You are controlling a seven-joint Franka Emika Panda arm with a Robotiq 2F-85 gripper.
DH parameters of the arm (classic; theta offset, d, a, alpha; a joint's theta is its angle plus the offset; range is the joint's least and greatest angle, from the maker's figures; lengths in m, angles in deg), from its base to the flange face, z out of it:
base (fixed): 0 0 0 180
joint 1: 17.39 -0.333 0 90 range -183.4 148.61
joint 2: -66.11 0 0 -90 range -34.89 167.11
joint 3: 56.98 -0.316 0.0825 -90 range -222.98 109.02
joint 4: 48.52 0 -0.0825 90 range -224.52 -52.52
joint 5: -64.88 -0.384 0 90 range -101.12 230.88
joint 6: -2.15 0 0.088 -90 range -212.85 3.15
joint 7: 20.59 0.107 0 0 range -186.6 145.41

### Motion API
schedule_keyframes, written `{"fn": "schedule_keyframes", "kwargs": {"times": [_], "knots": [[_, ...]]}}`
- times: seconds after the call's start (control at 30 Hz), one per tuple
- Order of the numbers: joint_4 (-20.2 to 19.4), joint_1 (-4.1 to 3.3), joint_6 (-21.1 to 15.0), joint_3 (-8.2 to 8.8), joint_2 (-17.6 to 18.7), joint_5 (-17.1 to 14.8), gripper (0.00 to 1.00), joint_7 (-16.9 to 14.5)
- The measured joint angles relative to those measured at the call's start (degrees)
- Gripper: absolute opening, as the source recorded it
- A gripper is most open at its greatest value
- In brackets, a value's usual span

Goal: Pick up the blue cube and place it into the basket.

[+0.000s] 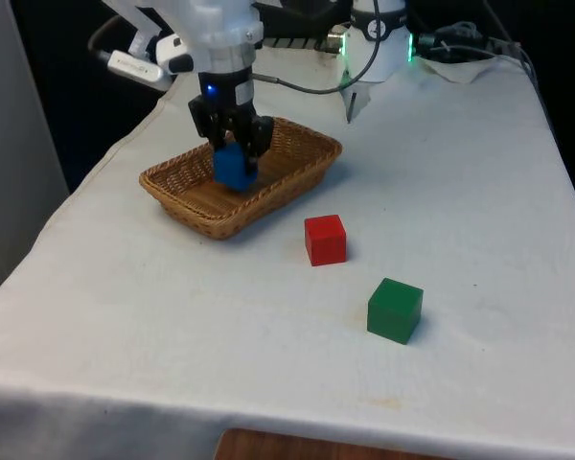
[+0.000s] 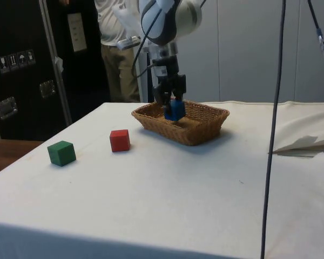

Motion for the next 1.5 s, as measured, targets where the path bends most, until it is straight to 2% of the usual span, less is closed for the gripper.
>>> {"fn": "schedule_keyframes", "kwargs": {"times": [0.23, 0.3, 0.4, 0.43, 0.47, 0.5, 0.57, 0.6, 0.63, 0.97, 1.33, 1.5], "knots": [[0.17, 0.00, 0.11, 0.06, 0.11, -0.23, 0.02, -0.11], [0.17, 0.00, 0.17, 0.11, 0.11, -0.23, 0.08, -0.11], [0.17, 0.00, 0.17, 0.11, 0.11, -0.23, 0.36, -0.11], [0.17, 0.00, 0.17, 0.11, 0.11, -0.23, 0.36, -0.11], [0.17, 0.00, 0.17, 0.11, 0.11, -0.23, 0.45, -0.11], [0.17, 0.00, 0.17, 0.11, 0.11, -0.23, 0.65, -0.11], [0.17, 0.00, 0.17, 0.11, 0.11, -0.23, 0.89, -0.11], [0.17, 0.00, 0.17, 0.17, 0.11, -0.23, 0.97, -0.11], [0.17, 0.00, 0.17, 0.17, 0.11, -0.23, 1.00, -0.11], [0.34, 0.00, 0.34, 0.23, -0.29, -0.23, 1.00, -0.11], [0.11, -0.29, 4.87, 0.40, -5.39, 1.26, 1.00, -0.06], [0.11, -0.74, 6.13, 0.29, -7.22, 2.35, 1.00, -0.06]]}}
